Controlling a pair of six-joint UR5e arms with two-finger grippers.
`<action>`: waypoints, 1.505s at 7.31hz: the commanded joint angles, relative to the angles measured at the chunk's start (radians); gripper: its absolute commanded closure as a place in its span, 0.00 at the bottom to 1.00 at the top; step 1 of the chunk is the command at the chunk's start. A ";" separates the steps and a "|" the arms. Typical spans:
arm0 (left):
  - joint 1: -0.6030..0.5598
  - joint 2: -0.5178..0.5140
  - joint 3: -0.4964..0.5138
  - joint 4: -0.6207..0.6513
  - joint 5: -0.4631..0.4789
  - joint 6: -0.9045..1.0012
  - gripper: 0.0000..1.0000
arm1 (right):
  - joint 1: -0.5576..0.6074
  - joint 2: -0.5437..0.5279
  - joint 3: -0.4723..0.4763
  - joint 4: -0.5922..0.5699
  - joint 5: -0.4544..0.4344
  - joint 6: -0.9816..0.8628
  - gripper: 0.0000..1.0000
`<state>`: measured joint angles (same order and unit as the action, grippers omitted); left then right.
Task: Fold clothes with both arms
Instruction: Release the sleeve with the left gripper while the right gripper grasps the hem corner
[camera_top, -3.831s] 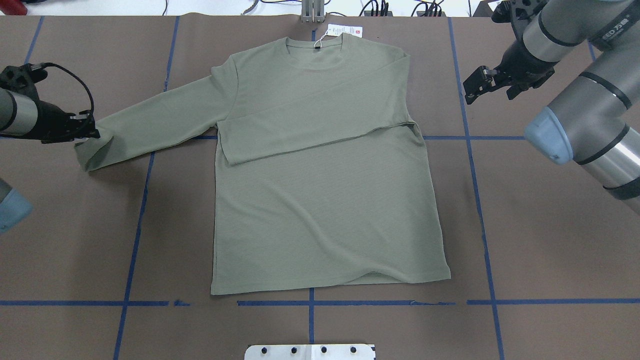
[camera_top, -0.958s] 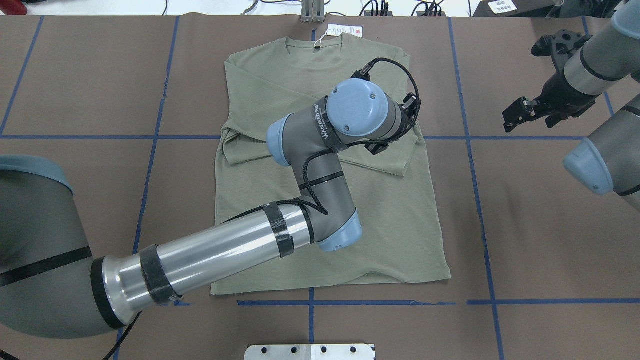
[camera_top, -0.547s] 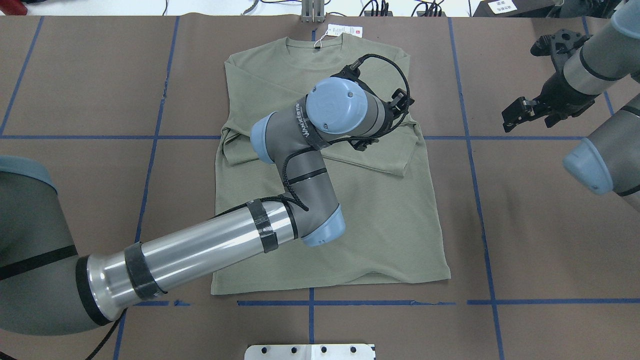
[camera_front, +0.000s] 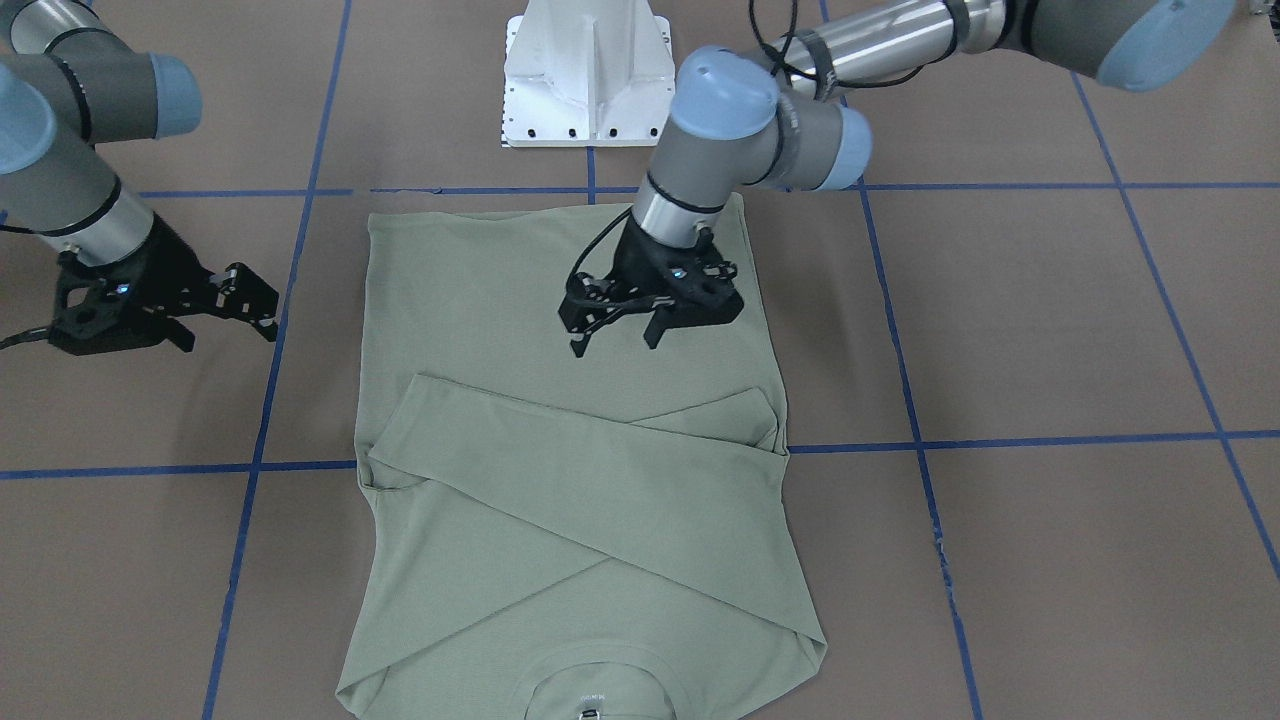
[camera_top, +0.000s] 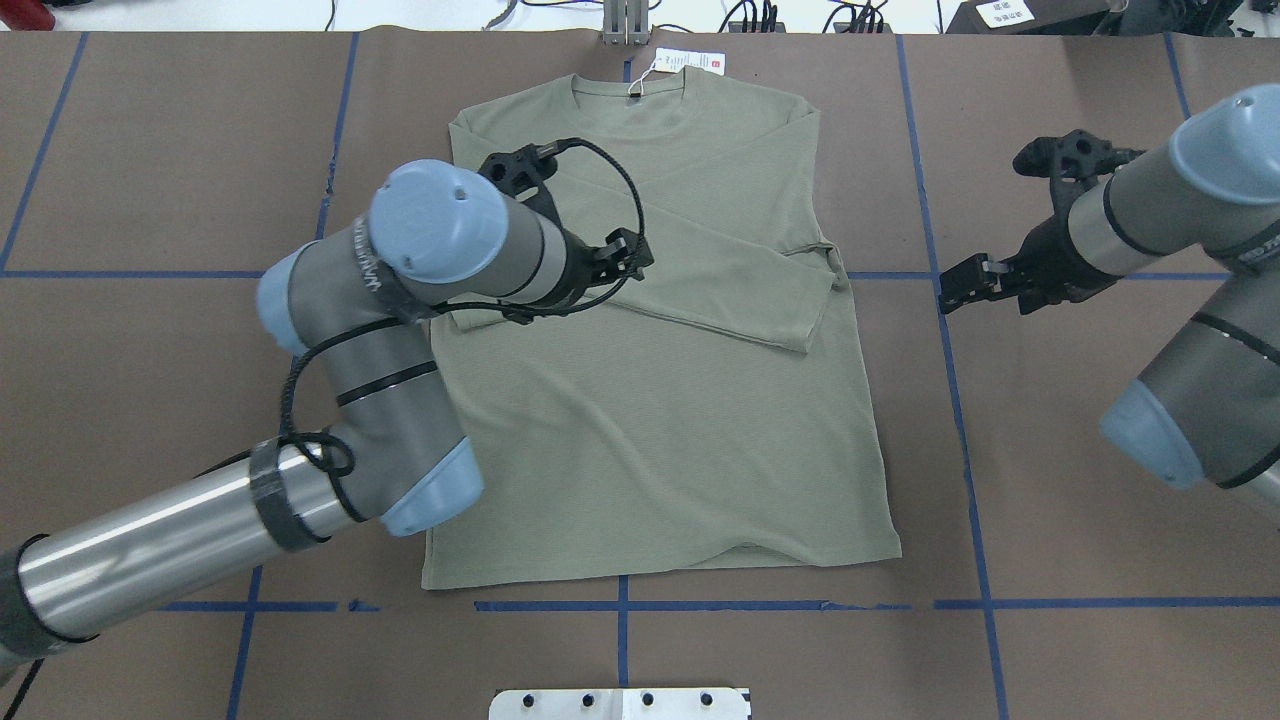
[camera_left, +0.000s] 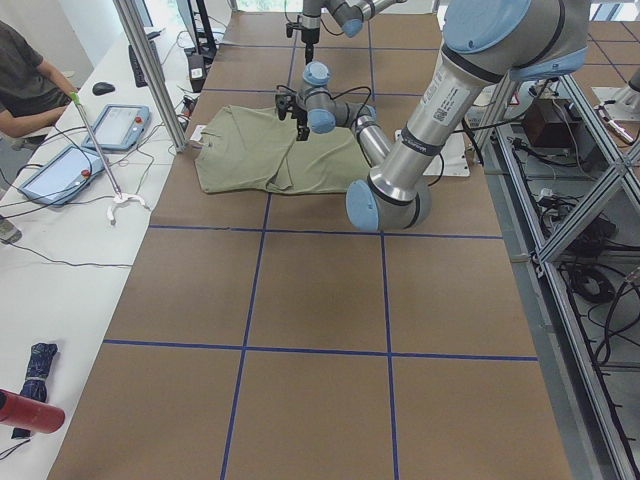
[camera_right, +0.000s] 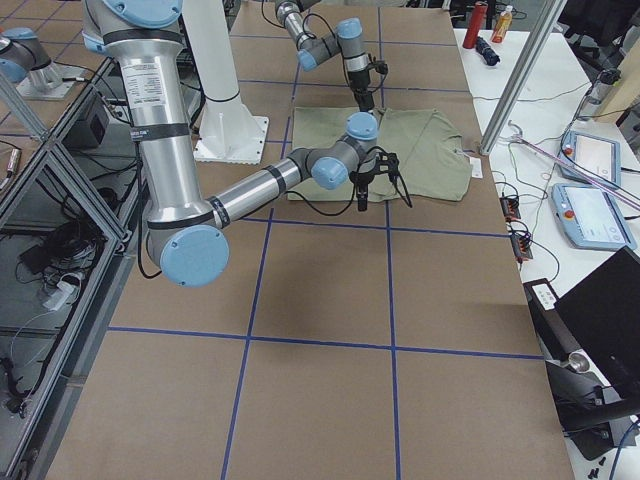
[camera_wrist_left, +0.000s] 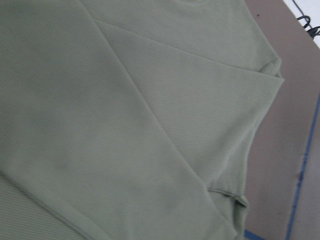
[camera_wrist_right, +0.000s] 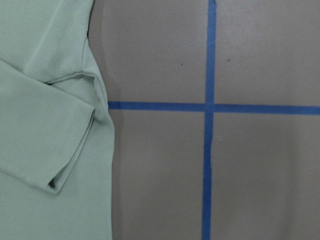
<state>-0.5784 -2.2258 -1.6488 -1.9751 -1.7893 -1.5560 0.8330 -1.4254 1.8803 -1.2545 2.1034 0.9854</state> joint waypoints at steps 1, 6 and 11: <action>-0.006 0.200 -0.233 0.045 -0.027 0.085 0.00 | -0.247 -0.110 0.104 0.073 -0.184 0.224 0.00; -0.005 0.268 -0.356 0.070 -0.032 0.074 0.00 | -0.476 -0.150 0.114 0.116 -0.347 0.375 0.04; -0.006 0.270 -0.367 0.070 -0.035 0.076 0.00 | -0.497 -0.141 0.120 0.081 -0.349 0.375 0.28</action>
<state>-0.5831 -1.9562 -2.0120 -1.9052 -1.8237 -1.4805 0.3380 -1.5720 1.9952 -1.1523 1.7551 1.3607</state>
